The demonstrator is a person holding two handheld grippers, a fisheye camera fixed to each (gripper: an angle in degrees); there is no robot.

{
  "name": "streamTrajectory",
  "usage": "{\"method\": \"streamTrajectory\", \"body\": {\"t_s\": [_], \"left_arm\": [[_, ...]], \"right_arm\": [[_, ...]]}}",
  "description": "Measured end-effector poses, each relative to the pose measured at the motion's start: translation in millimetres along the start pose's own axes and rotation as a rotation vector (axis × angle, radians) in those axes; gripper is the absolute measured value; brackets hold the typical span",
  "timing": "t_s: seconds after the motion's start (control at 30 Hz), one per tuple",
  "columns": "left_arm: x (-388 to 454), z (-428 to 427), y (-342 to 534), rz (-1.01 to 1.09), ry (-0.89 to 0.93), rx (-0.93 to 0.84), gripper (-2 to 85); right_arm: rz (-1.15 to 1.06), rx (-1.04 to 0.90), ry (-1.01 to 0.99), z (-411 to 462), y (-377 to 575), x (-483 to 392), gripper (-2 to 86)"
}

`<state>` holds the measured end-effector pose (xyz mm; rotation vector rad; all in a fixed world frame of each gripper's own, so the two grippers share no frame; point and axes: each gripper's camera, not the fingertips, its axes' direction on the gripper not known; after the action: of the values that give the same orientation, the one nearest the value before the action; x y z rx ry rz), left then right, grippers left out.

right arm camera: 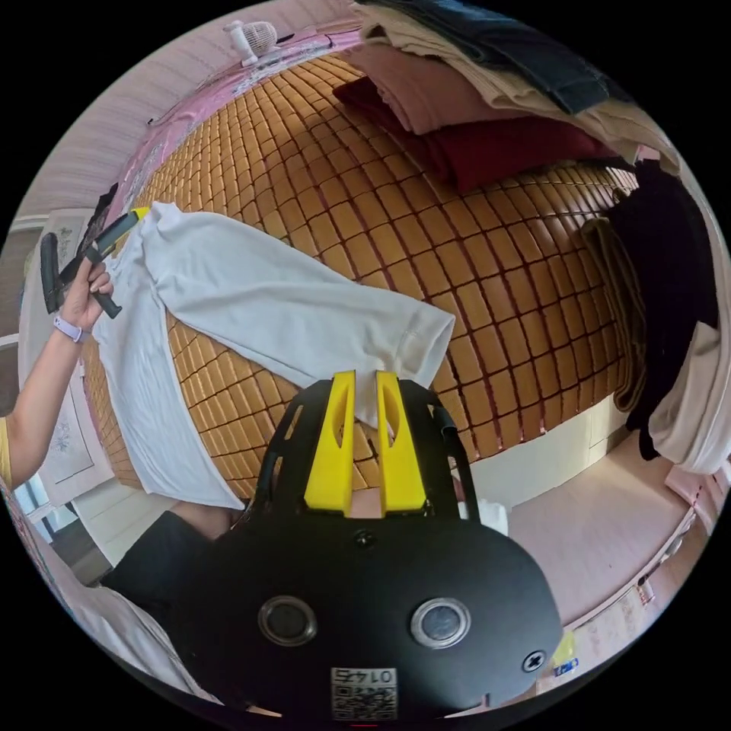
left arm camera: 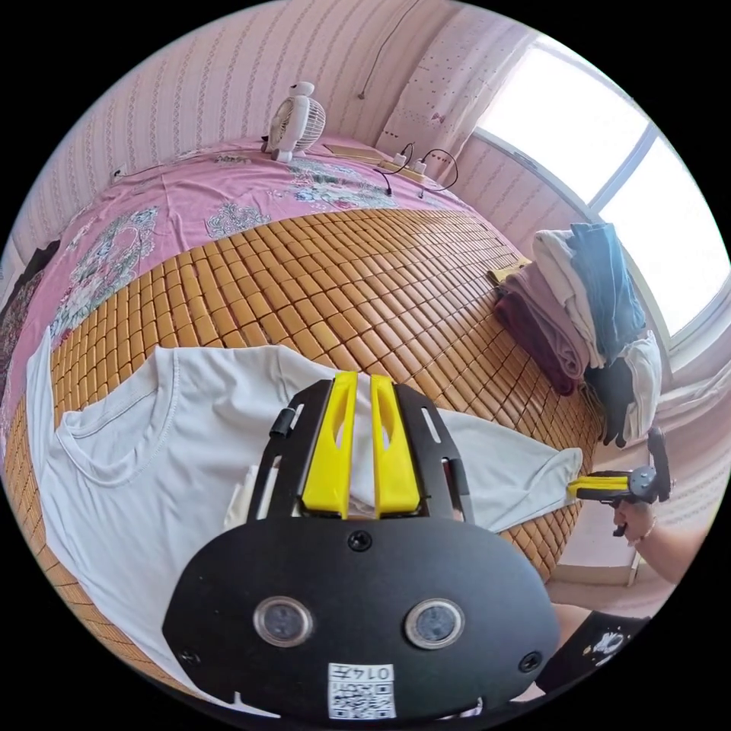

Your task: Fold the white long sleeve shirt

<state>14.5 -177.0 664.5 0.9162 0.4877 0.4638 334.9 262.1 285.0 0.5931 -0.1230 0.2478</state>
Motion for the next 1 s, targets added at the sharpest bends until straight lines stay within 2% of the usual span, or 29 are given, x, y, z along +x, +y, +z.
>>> {"method": "streamTrajectory", "body": {"t_s": [0.07, 0.13, 0.27, 0.37, 0.47, 0.53, 0.67, 0.73, 1.0], "left_arm": [[-12.9, 23.4, -8.3, -0.017, -0.022, -0.059, 5.7], [-20.2, 45.0, -13.8, -0.012, -0.011, -0.118, 5.7], [-26.0, 68.0, -17.0, 0.007, -0.028, -0.148, 2.4], [-27.8, 71.7, -19.4, -0.009, -0.014, -0.168, 2.1], [-24.6, 69.6, -18.7, 0.003, -0.011, -0.157, 2.6], [-23.8, 72.5, -16.7, 0.012, -0.001, -0.155, 3.4], [-23.8, 83.0, -11.7, 0.016, 0.004, -0.166, 4.4], [-24.0, 84.5, -10.4, 0.015, 0.006, -0.169, 4.4], [-26.2, 89.7, -2.3, 0.006, 0.021, -0.164, 4.3]], "right_arm": [[-0.042, 0.022, 0.085, -2.2, 7.3, -11.3, 0.2], [-0.085, -0.018, 0.278, -1.0, 18.2, -19.7, -0.6], [-0.151, -0.037, 0.321, -3.7, 38.2, -21.1, -0.8], [-0.117, -0.054, 0.253, -16.7, 44.9, -11.1, -0.6], [0.015, 0.106, 0.142, -53.8, 51.9, 13.1, 0.5], [0.193, 0.213, 0.058, -73.8, 51.9, 46.8, 5.2], [0.370, 0.167, -0.163, -56.7, 43.3, 90.0, 7.2], [0.361, 0.170, -0.077, -60.6, 45.8, 88.7, 0.8], [0.370, 0.173, -0.151, -91.6, 99.9, 93.1, 0.5]]}}
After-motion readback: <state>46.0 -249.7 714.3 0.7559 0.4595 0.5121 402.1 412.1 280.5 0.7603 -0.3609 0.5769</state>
